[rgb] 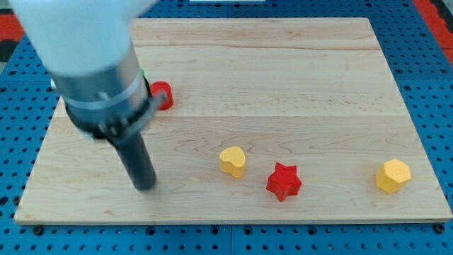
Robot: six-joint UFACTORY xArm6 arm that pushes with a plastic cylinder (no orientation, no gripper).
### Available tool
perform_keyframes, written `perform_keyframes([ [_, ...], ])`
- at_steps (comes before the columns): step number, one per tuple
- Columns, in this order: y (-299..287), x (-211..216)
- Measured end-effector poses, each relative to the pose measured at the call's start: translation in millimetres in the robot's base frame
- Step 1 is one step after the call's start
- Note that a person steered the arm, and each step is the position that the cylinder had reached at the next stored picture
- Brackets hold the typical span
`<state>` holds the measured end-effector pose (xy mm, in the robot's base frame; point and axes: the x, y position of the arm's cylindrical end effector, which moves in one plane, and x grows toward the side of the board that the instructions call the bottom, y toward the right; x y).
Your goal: Move the yellow heart towards the center of the board
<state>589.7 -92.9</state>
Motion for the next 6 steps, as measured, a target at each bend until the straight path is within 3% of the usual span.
perform_keyframes([
  [1,84.6,5.8],
  [2,89.0,-33.8],
  [3,106.0,-53.9],
  [4,116.7,-44.2],
  [6,129.2,-98.3],
])
